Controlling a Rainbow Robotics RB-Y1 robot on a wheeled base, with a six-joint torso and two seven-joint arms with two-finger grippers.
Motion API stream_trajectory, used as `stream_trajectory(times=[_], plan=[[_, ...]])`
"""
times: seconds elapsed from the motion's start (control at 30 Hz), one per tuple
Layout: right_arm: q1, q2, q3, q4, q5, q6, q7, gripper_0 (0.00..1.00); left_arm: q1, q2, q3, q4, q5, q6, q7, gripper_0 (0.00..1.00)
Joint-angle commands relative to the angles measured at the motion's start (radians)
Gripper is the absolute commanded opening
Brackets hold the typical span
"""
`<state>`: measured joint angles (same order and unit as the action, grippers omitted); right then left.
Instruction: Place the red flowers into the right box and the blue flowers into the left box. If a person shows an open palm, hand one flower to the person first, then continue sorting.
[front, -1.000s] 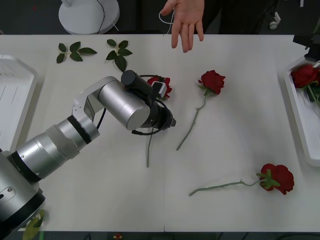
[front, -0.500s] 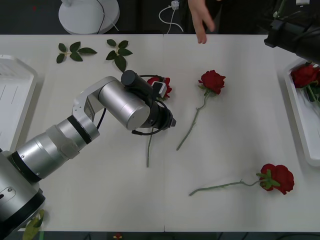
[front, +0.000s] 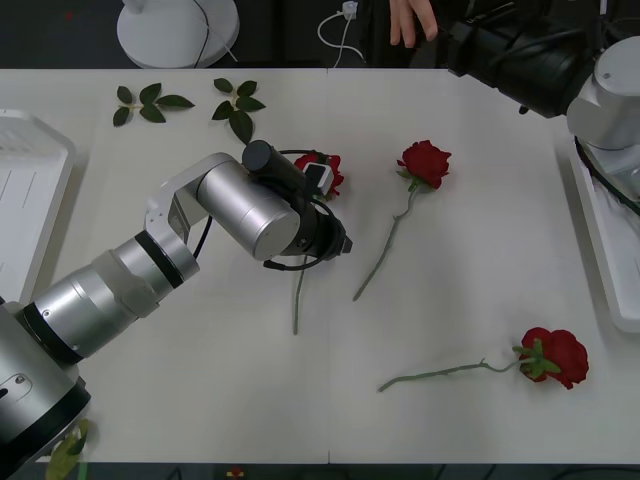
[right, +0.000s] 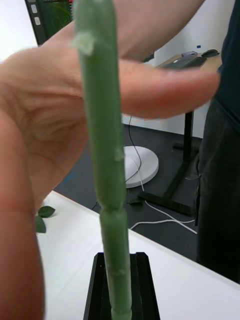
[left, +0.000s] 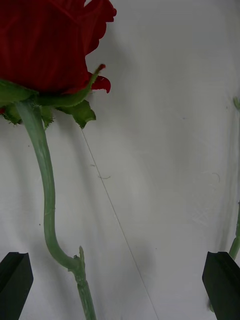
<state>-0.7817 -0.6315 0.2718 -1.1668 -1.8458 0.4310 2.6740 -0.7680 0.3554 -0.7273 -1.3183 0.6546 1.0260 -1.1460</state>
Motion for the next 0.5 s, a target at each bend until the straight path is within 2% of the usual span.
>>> stream_trajectory(times=[0.03,0.5], plan=[[-0.082,0.064,0.014,-0.021,0.077,-0.037,0.031,0.0,-0.045,-0.016,-0.012,-0.012,-0.009,-0.012,-0.003,1.0],[-0.085,0.073,0.015,-0.021,0.094,-0.021,0.031,0.0,-0.045,-0.016,-0.012,-0.012,-0.009,-0.012,-0.003,1.0]])
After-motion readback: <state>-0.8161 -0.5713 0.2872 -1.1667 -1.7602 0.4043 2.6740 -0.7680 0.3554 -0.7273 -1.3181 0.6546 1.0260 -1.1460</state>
